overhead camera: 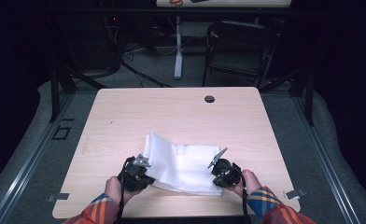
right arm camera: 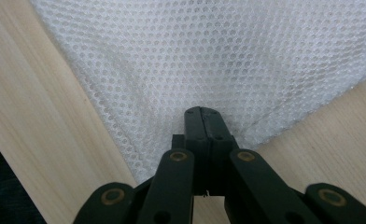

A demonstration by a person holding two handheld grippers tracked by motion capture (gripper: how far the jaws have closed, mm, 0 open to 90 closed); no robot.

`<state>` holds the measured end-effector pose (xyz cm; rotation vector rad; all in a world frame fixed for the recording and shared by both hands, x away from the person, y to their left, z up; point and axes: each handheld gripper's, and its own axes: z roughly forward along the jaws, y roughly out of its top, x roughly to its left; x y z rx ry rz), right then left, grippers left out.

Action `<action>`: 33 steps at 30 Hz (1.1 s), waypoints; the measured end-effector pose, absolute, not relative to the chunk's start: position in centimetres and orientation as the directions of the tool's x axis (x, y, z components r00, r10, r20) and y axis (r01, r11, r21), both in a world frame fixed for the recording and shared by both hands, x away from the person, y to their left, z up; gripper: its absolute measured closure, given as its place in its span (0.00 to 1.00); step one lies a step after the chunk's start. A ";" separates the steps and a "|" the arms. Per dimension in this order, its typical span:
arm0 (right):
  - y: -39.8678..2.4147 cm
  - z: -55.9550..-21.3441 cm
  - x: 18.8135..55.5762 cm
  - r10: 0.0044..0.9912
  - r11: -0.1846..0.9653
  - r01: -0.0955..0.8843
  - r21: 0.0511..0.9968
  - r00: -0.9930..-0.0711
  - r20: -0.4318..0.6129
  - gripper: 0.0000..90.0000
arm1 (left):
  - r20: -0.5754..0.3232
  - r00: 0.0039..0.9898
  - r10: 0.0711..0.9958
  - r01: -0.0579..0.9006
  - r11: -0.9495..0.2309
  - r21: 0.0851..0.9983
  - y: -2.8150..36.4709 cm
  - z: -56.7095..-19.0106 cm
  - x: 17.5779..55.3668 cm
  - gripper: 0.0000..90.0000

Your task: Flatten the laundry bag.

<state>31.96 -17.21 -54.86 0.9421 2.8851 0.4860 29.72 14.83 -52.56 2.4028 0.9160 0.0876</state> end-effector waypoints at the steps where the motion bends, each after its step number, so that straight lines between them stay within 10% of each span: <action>1: -17.3 -54.9 32.0 0.587 0.760 0.566 0.319 -0.808 0.037 1.00 | -0.141 0.765 0.629 0.598 -0.611 0.519 15.0 -52.6 29.7 0.95; 19: -17.4 -54.9 32.1 0.591 0.751 0.577 0.323 -0.804 0.062 0.97 | -0.145 0.621 0.770 0.727 -0.497 0.473 21.0 -52.0 29.0 0.34; 33: -18.7 -52.6 31.7 0.623 0.692 0.598 0.403 -0.778 0.084 0.40 | -0.112 0.633 0.766 0.673 -0.474 0.568 20.8 -50.7 28.8 0.18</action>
